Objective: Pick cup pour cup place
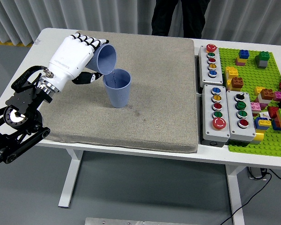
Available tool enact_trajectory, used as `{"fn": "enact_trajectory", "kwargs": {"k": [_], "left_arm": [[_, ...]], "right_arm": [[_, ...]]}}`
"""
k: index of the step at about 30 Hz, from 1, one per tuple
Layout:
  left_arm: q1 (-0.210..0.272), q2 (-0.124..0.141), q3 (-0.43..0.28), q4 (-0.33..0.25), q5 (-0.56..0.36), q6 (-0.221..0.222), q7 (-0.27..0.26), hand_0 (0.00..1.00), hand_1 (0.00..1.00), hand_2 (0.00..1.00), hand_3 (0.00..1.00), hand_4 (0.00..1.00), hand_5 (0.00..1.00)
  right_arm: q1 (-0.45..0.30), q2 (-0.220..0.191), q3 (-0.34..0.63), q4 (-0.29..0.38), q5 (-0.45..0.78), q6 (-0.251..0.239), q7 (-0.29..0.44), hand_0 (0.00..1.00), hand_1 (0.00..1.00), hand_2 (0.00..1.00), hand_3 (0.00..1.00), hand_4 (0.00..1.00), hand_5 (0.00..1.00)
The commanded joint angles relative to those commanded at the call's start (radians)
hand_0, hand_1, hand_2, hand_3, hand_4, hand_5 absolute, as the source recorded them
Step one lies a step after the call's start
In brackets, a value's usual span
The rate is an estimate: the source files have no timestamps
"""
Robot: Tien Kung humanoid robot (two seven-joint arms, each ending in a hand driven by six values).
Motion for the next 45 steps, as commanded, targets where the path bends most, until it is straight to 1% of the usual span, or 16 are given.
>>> {"fn": "enact_trajectory", "kwargs": {"k": [9, 14, 18, 30, 33, 41, 45], "left_arm": [[-0.01, 0.006, 0.02, 0.001, 0.0, 0.004, 0.006, 0.635, 0.619, 0.641, 0.665, 0.661, 0.105], [-0.015, 0.005, 0.028, 0.001, 0.0, 0.006, 0.01, 0.636, 0.619, 0.639, 0.662, 0.662, 0.106], [-0.023, 0.011, 0.041, 0.002, 0.0, 0.004, 0.013, 0.636, 0.619, 0.639, 0.659, 0.662, 0.108], [-0.069, 0.016, 0.092, 0.013, 0.0, 0.007, 0.028, 0.637, 0.618, 0.637, 0.653, 0.658, 0.113], [-0.078, 0.02, 0.109, 0.014, 0.0, 0.011, 0.034, 0.637, 0.618, 0.637, 0.653, 0.658, 0.113], [-0.089, 0.029, 0.127, 0.01, 0.0, 0.017, 0.048, 0.642, 0.618, 0.638, 0.649, 0.654, 0.116], [-0.098, 0.038, 0.139, 0.01, 0.0, 0.02, 0.056, 0.642, 0.618, 0.638, 0.649, 0.654, 0.116]], "right_arm": [[0.0, 0.0, -0.001, 0.0, 0.003, -0.001, 0.0, 0.694, 0.68, 0.615, 0.599, 0.025, 0.191], [0.003, -0.001, -0.002, 0.0, 0.004, -0.001, 0.0, 0.694, 0.681, 0.616, 0.599, 0.025, 0.189], [0.005, -0.001, -0.003, 0.0, 0.007, -0.001, 0.0, 0.694, 0.681, 0.616, 0.6, 0.022, 0.186], [0.006, -0.001, -0.007, 0.0, 0.017, -0.003, 0.001, 0.695, 0.682, 0.617, 0.601, 0.021, 0.181], [0.005, -0.001, -0.008, 0.0, 0.019, -0.003, 0.0, 0.695, 0.682, 0.617, 0.601, 0.021, 0.181], [0.005, 0.0, -0.007, 0.0, 0.016, -0.003, 0.0, 0.696, 0.683, 0.62, 0.602, 0.019, 0.18], [0.002, 0.0, -0.006, 0.0, 0.015, -0.003, -0.001, 0.696, 0.683, 0.62, 0.602, 0.019, 0.18]]}}
